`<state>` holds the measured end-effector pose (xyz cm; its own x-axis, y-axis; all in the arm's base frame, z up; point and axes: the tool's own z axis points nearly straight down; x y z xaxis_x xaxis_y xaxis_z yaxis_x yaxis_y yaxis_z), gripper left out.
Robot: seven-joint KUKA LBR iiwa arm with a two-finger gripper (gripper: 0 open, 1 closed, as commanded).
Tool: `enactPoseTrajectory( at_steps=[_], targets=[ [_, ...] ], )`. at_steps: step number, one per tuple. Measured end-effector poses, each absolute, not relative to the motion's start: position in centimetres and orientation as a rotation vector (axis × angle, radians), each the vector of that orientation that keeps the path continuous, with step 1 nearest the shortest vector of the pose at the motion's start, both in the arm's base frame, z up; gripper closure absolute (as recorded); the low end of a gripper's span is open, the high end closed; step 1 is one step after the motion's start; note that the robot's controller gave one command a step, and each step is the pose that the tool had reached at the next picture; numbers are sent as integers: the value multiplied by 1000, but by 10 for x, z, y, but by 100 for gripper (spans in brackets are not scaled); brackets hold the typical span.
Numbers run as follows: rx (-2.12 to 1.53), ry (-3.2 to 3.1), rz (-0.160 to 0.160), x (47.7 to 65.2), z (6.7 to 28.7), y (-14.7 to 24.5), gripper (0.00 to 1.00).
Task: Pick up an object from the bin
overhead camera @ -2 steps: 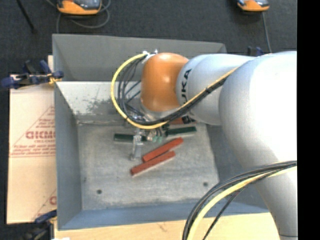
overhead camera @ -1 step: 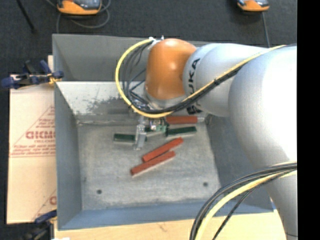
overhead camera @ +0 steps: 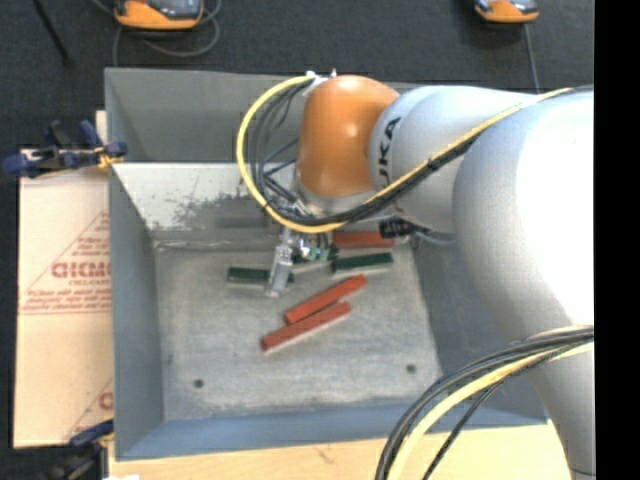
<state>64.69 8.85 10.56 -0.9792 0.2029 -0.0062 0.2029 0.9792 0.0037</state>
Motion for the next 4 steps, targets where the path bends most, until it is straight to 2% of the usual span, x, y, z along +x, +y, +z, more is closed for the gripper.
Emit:
enactPoseTrajectory(
  at_steps=[1,2,3,4],
  targets=[
    [565,3096,2,646,70,102,0],
    [564,3096,2,646,70,102,0],
    [564,3088,5,647,71,101,100],
    [565,3085,6,649,84,101,100]
  ],
)
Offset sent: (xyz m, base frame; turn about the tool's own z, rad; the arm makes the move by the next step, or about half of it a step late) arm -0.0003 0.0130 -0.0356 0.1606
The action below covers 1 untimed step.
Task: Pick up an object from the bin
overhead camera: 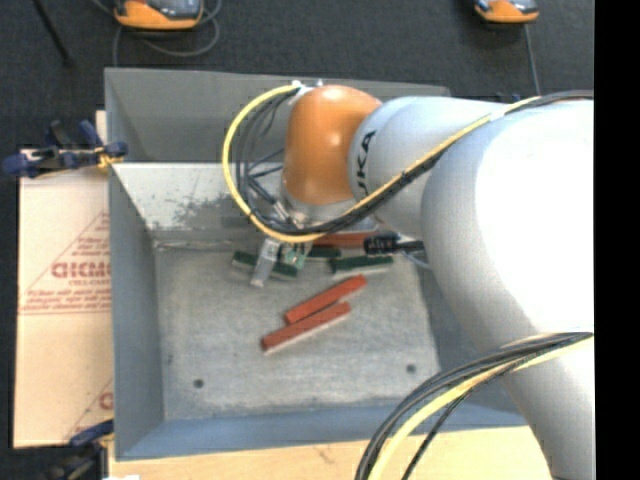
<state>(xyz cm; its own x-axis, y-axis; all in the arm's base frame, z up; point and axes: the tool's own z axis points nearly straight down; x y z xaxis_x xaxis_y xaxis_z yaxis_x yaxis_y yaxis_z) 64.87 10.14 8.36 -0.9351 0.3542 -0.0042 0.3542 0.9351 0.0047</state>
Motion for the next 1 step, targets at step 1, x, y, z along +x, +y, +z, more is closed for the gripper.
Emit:
enactPoseTrajectory(
  at_steps=[1],
  targets=[
    [561,3079,8,652,204,101,100]
  ],
)
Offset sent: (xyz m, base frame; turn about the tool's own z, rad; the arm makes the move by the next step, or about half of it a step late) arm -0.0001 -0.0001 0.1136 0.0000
